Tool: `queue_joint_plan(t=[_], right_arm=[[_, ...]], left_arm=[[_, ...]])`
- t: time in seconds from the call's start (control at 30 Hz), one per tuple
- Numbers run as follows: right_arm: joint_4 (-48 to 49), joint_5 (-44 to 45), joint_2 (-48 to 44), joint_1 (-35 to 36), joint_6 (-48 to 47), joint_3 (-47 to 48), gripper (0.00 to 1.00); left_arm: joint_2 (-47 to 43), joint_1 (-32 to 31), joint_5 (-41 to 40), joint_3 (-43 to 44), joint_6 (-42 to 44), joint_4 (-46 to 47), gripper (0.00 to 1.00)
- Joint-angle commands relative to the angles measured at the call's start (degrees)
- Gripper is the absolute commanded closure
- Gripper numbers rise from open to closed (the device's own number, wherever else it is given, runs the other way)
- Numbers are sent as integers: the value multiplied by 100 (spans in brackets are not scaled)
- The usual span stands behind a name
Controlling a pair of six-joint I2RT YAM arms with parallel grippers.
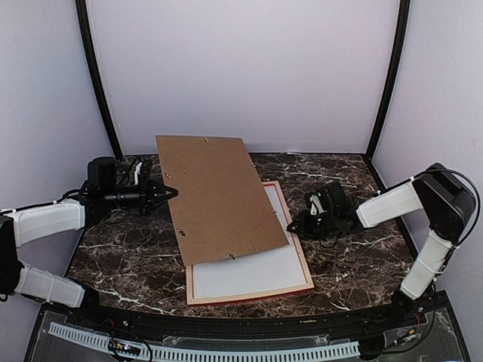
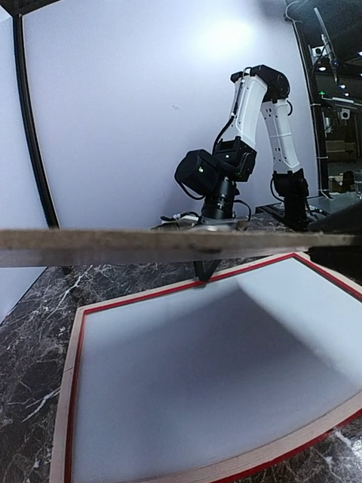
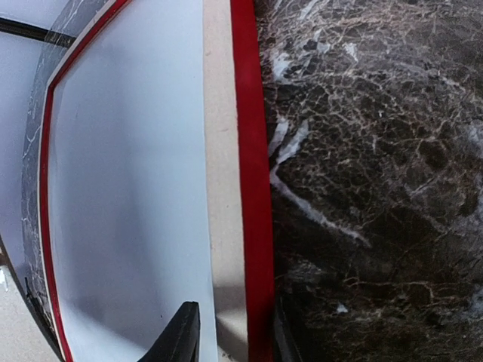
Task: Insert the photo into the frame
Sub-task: Move the frame body to the center of the board, then place the backboard on the frame body.
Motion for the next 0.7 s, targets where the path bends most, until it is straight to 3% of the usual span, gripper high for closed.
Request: queue_joint_plan(t=[0.0,0.17,0.4,0.67], right_arm=[[86,-170,-164,161,350,-51,66],[200,-329,-416,172,501,-295,61],[-763,222,-1022,-106,-99,65,54],[-1417,253,-1392,-654,-629,331,52]], left_arm=[[-290,-79,73,-83,-94,522,100],[-333,-124,79,-222,-111,503,100],[-370,-237,195,-300,-106,492,100],[35,-322,462,-289,-312,871,100]])
